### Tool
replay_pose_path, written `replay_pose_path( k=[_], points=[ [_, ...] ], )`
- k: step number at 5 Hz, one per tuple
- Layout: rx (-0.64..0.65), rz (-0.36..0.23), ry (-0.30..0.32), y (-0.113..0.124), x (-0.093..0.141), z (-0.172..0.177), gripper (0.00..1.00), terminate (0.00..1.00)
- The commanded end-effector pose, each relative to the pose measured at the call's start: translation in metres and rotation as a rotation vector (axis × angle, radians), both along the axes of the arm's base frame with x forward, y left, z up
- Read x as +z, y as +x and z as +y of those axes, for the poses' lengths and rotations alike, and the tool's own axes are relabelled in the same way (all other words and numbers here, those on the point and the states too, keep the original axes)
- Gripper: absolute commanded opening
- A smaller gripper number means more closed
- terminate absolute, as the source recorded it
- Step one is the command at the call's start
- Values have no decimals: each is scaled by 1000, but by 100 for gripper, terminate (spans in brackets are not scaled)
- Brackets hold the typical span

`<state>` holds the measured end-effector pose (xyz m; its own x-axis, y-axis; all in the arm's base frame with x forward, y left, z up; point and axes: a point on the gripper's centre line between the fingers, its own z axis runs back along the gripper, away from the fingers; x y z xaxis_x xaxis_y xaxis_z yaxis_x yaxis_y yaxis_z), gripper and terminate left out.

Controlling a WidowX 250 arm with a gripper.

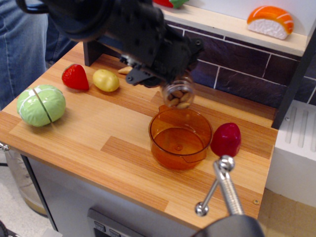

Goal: Pour almonds in pot

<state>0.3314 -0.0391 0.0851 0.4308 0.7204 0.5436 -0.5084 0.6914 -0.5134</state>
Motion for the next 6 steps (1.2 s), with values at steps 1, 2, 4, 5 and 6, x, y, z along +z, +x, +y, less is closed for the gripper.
replay_pose_path(
  k=[1, 2, 4, 5, 6],
  points=[
    [-6, -97, 23, 4, 11, -3, 0, 0],
    [-62, -137, 83, 0, 14, -6, 0, 0],
    [-111, -143, 156, 0, 15, -4, 0, 0],
    [-108, -160, 195, 2, 19, -5, 0, 0],
    [-81, -168, 188, 6, 23, -8, 0, 0]
  ],
)
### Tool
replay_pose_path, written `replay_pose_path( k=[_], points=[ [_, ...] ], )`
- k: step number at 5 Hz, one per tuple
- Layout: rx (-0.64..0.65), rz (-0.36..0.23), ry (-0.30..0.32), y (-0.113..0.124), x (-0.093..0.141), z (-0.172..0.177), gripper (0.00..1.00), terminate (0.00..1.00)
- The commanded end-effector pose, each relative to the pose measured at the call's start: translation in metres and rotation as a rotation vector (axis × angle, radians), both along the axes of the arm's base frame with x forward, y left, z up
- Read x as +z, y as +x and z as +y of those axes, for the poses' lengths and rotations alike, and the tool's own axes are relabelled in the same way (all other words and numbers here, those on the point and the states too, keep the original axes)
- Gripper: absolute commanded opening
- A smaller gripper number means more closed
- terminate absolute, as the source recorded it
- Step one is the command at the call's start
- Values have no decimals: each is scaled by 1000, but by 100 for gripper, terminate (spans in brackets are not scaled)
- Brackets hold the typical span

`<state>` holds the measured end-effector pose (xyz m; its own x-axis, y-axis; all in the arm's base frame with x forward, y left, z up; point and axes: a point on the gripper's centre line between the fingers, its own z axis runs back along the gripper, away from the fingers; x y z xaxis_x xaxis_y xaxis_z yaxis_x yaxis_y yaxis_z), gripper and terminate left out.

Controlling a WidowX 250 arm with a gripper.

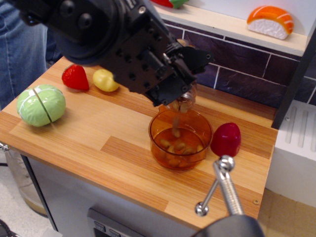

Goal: Pour almonds in pot

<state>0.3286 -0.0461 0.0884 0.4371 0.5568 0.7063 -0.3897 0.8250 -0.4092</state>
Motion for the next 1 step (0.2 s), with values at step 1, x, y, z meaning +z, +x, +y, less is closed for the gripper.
replay_pose_path(
  k=[1],
  points=[
    [26, 25, -32, 10, 21, 0, 0, 100]
  ],
)
